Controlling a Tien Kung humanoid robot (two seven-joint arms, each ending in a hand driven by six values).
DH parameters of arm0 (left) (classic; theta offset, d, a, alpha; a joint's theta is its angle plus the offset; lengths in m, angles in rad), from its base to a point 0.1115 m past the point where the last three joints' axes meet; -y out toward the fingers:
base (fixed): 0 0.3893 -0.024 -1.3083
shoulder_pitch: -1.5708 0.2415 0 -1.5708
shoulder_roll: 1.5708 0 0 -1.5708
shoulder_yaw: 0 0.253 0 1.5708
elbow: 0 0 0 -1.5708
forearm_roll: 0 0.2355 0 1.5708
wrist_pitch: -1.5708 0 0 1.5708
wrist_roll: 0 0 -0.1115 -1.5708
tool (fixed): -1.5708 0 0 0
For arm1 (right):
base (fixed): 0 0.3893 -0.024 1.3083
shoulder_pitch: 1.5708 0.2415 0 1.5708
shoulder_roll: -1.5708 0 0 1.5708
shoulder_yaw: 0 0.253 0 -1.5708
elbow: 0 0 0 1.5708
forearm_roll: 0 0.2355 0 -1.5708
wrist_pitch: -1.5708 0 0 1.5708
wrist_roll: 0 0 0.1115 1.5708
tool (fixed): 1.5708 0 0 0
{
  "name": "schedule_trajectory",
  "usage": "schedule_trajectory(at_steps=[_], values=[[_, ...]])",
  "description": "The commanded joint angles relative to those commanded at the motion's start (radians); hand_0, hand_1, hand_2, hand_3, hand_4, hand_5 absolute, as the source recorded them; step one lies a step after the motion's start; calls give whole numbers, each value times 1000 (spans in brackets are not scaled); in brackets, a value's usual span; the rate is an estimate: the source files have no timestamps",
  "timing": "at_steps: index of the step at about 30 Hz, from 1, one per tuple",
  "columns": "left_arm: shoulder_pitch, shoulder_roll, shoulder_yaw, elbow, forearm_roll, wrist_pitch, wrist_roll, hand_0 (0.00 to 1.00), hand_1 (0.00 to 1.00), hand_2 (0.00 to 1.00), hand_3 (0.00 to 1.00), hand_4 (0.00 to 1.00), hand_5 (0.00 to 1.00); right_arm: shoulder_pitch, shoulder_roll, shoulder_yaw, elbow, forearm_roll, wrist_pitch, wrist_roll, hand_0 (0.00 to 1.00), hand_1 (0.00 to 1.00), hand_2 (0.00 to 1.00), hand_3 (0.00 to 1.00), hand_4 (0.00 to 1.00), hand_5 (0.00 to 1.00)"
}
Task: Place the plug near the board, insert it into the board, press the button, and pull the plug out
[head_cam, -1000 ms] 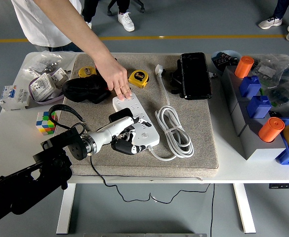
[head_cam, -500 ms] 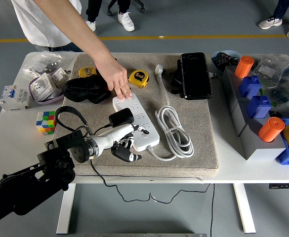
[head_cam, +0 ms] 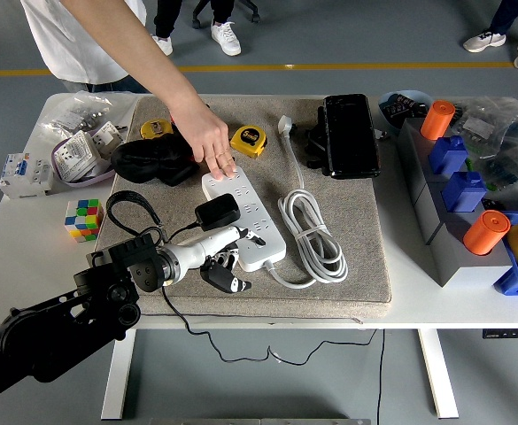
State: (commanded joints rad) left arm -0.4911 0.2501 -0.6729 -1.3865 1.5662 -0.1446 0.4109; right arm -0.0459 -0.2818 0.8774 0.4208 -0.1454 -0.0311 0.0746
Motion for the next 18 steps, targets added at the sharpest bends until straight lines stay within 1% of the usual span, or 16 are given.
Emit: schedule_trajectory(at_steps=[13, 16, 18], values=[[-8, 2, 9, 11, -2, -18, 27, 54, 83, 147, 841, 792, 2, 0, 0, -2, 1, 0, 0, 1, 595, 646, 597, 499, 774, 496], [-7, 3, 12, 13, -6, -14, 22, 54, 83, 148, 839, 792, 2, 1, 0, -1, -1, 1, -1, 0, 595, 646, 598, 498, 774, 497], [-5, 5, 10, 6, -12, -8, 8, 54, 83, 148, 839, 792, 2, 1, 0, -1, 0, 1, -1, 1, 595, 646, 598, 498, 774, 497]])
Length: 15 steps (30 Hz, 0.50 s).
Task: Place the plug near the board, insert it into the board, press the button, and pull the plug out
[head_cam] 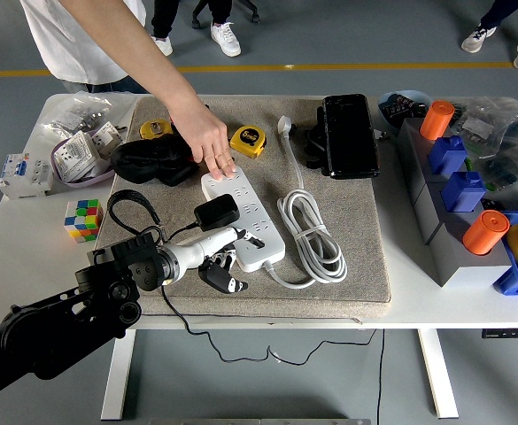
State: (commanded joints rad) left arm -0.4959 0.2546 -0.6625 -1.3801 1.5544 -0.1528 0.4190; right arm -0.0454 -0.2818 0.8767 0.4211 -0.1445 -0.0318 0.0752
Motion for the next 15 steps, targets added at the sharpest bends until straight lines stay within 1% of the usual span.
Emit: schedule_trajectory(at_steps=[4, 6, 7, 8, 12, 13, 14, 15], values=[[2, 3, -13, -19, -13, 11, -22, 54, 84, 148, 831, 792, 2, 0, -1, -2, 0, 0, 0, 0, 595, 646, 597, 499, 775, 497], [4, 5, -20, -28, -23, 31, -48, 54, 84, 148, 831, 792, 2, 0, -1, -2, 0, 0, 0, 0, 595, 646, 597, 499, 775, 497], [6, 7, -22, -31, -24, 54, -74, 54, 84, 148, 831, 792, 2, 0, -2, -3, 0, 0, 0, 0, 595, 646, 597, 499, 775, 497], [7, 8, -22, -32, -25, 79, -99, 115, 123, 272, 677, 725, 66, 0, -2, -4, 1, 0, 0, 0, 594, 646, 597, 498, 775, 497], [12, 11, -15, -22, -43, 200, -208, 115, 123, 272, 677, 725, 66, 0, -4, -7, 1, 0, -1, 0, 594, 646, 597, 498, 775, 497], [12, 12, -14, -21, -46, 217, -221, 115, 123, 272, 677, 725, 66, 0, -4, -7, 1, 0, -1, 0, 594, 646, 597, 498, 775, 497], [12, 12, -12, -15, -52, 244, -246, 195, 330, 485, 627, 766, 151, 1, -5, -8, 1, 0, -1, 0, 595, 645, 597, 498, 775, 497], [12, 12, -9, -11, -57, 267, -268, 195, 330, 485, 627, 766, 151, 1, -5, -8, 1, 0, -1, 0, 595, 645, 597, 498, 775, 497]])
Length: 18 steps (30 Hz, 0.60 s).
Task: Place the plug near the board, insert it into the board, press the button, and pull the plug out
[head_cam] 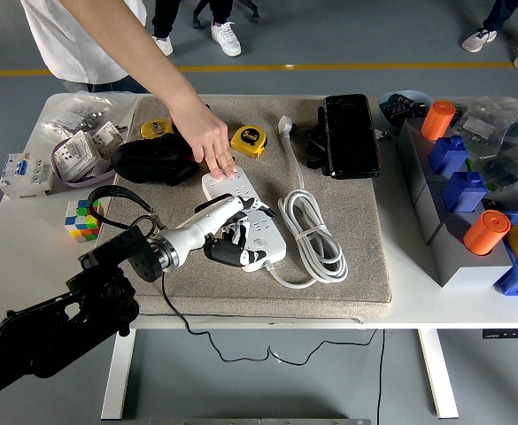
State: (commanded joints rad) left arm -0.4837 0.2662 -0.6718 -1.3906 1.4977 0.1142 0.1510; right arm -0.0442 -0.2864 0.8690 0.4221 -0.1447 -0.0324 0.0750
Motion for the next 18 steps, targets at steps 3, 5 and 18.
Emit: schedule_trajectory(at_steps=[3, 5, 18], values=[[-1, -2, 3, 13, 6, 53, -40, 195, 330, 485, 627, 766, 151, 0, -1, 0, 0, -1, 0, 0, 595, 645, 597, 498, 775, 497], [-3, -4, 4, 22, 18, 92, -51, 357, 547, 565, 613, 928, 254, 0, -1, -1, 0, 0, 0, 0, 594, 646, 597, 499, 775, 497], [-14, -32, 12, 131, 140, 252, -40, 674, 718, 722, 674, 995, 321, -1, 0, -9, 0, 4, 4, 4, 594, 646, 598, 499, 777, 496]])
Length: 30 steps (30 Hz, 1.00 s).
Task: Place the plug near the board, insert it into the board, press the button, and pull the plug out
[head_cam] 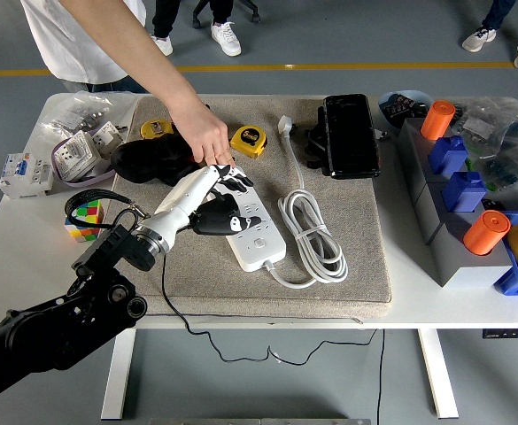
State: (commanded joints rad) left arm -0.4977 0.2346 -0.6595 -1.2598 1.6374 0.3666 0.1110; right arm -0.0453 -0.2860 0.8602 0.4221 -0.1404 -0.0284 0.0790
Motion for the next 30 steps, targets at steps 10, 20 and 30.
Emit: schedule_trajectory(at_steps=[10, 20, 30], values=[[-24, -29, 5, 87, 127, -3, 77, 670, 715, 711, 693, 998, 340, -1, 0, 4, 1, -2, -1, 0, 594, 646, 598, 499, 778, 496], [-40, -46, 10, 154, 142, 9, 119, 511, 629, 614, 707, 998, 383, -2, 1, 6, 0, -2, -1, -1, 594, 646, 598, 500, 781, 494], [-43, -48, 19, 184, 137, 2, 133, 412, 537, 550, 623, 998, 390, -2, 0, 8, 1, -3, -2, 0, 594, 646, 598, 499, 782, 494]])
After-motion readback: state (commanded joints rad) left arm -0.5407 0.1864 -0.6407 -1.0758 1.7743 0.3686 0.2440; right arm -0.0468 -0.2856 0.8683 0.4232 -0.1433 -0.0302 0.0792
